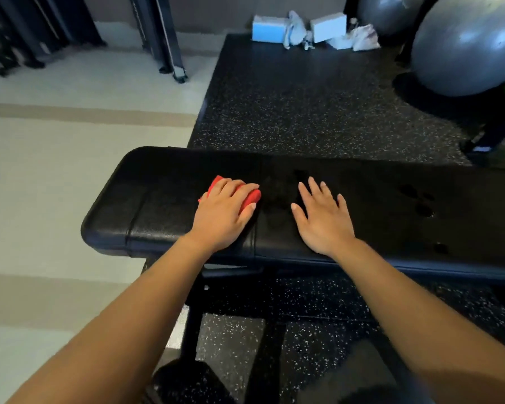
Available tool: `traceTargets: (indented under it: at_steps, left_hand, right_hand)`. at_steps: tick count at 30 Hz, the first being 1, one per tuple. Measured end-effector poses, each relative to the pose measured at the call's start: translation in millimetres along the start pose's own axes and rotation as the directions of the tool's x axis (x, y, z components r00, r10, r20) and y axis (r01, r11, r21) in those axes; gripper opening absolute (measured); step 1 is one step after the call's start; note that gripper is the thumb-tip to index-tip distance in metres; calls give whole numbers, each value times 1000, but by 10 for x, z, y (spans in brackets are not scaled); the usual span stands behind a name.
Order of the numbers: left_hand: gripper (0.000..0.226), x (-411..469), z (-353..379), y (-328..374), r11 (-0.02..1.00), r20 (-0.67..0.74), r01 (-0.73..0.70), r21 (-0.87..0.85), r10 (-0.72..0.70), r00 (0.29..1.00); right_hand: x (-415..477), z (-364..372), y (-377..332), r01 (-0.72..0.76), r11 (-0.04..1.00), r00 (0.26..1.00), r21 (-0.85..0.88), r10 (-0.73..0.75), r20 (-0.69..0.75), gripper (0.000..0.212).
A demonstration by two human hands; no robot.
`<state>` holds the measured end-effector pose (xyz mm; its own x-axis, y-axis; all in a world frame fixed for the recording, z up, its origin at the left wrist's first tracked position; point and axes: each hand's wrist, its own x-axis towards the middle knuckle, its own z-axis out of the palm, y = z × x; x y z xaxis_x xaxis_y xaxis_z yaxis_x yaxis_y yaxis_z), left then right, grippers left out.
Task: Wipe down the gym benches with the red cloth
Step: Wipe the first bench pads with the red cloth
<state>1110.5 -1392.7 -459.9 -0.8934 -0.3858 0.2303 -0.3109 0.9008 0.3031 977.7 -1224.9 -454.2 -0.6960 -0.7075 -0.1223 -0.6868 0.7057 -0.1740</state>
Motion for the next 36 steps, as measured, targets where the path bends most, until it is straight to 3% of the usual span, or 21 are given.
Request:
traceTargets:
  at_steps: [5, 17, 26, 31, 36]
  left_hand:
    - [56, -136, 54, 254, 990, -38, 137, 17, -137, 990]
    - [44, 248, 151, 181, 984, -24, 139, 112, -137, 990]
    - [47, 163, 121, 108, 996, 32, 60, 68, -62, 998]
    - [63, -137, 58, 75, 999, 12, -22, 33, 22, 1000]
    - [60, -397, -81, 61, 998, 41, -49, 33, 47, 998]
  right_hand:
    - [-16, 14, 0, 30, 999, 999, 22, -30, -20, 58]
    - [14, 58, 1, 10, 997, 993, 71, -1, -119, 55]
    - [-4, 48, 18, 21, 996, 995, 87, -12, -103, 54]
    - [-12, 57, 24, 29, 997, 995, 77, -22, -94, 53]
    - [-22, 35, 6, 17, 997, 996, 80, -10, -87, 52]
